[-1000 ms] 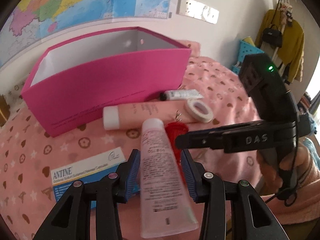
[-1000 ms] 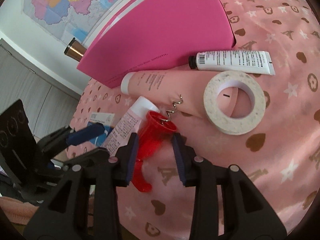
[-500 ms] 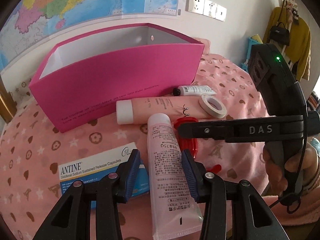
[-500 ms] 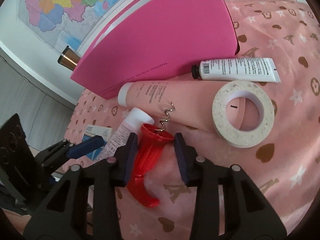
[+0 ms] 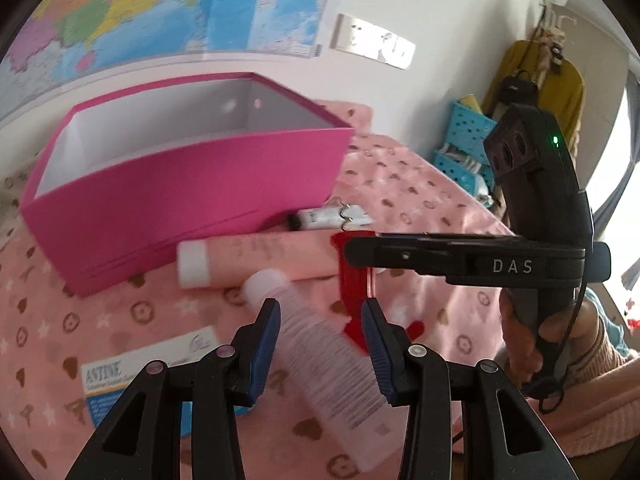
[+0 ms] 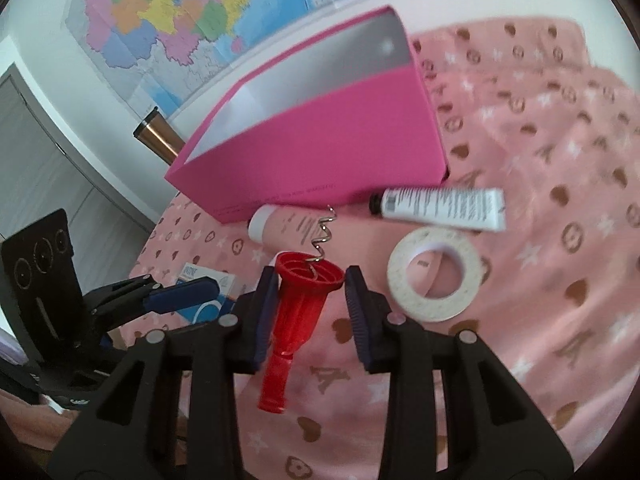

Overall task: Organize rigid objects
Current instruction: 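Lift the red corkscrew into the magenta box and open the right gripper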

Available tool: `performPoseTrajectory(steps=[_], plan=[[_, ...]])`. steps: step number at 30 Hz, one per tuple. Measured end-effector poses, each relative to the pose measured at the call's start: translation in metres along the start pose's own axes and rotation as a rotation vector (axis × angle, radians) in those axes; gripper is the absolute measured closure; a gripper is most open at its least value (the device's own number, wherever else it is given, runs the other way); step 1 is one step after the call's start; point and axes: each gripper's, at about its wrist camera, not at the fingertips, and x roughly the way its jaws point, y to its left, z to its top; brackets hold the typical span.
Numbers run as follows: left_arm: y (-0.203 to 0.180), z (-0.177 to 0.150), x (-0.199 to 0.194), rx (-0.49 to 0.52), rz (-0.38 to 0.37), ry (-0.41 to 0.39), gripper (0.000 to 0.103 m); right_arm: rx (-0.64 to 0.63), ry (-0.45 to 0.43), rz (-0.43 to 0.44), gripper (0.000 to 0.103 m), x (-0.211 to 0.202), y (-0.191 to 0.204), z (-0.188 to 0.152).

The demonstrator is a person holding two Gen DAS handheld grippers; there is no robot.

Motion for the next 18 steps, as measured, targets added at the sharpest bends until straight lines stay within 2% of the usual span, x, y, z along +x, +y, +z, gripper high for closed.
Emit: performPoseTrajectory(steps=[6,15,18], plan=[[-0.014,0.005,0.011,0.037,-0.038,0.02,0.06,-0.056,-0.063,-0.05,0.066,-0.018,0.006,0.008],[-0.009,0.013,0.018,-0.007,-0.126,0.042,0.059,-0.093,-0.139,-0.018,0.066,-0.036,0.015,0.033],[-0.006,0.022,0.016,-0.02,-0.133,0.019,0.059,-0.105,-0.154,0.008,0.066,-0.037,0.018,0.044]])
